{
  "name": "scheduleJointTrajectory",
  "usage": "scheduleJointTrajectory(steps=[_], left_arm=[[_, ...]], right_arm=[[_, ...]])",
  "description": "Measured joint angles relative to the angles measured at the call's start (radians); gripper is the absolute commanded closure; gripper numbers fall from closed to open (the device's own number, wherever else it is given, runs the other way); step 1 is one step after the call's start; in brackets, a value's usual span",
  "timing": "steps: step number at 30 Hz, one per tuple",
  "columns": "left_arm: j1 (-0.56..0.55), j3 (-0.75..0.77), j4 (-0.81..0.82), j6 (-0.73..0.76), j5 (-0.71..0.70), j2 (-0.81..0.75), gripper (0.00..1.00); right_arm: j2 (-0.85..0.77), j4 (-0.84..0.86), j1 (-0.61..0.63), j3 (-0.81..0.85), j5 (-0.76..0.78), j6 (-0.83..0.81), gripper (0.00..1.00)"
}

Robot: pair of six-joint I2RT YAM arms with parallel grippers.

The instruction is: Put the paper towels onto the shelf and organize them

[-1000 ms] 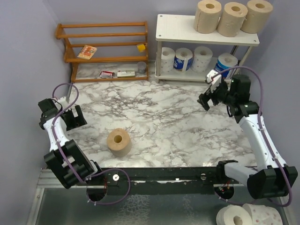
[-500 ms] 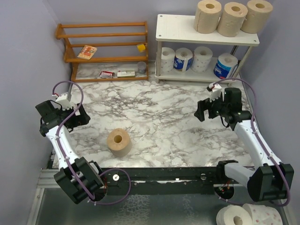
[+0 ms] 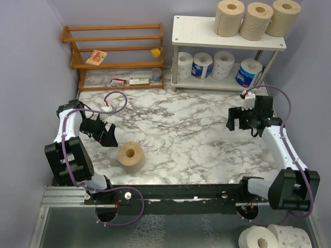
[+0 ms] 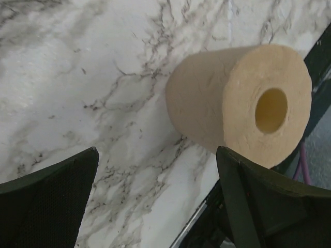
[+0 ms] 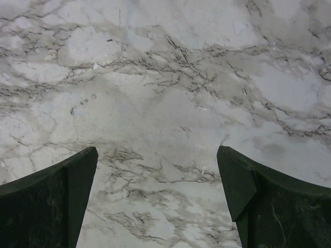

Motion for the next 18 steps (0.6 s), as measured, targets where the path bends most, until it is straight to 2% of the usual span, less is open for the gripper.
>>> scheduleJointTrajectory(steps=[3,7,11,18], left_arm=[[-0.002,-0.012,-0.109,0.135,-0.051,0.037,0.01],[-0.004,-0.043,-0.183,0.242,-0.062,-0.010,0.01],[-0.033,-0.057,-0.224,0.278,-0.034,-0.034,0.01],[-0.068,-0.092,-0.240,0.297,0.015,-0.029,0.01]], right_arm=[[0.039,-0.012,-0.039,0.000,-0.003,-0.003,0.00],[0.032,-0.014,-0.121,0.000,-0.013,-0.008,0.00],[-0.004,-0.014,-0.203,0.000,-0.029,-0.019,0.00],[-0.040,-0.013,-0.257,-0.001,-0.067,-0.031,0.00]])
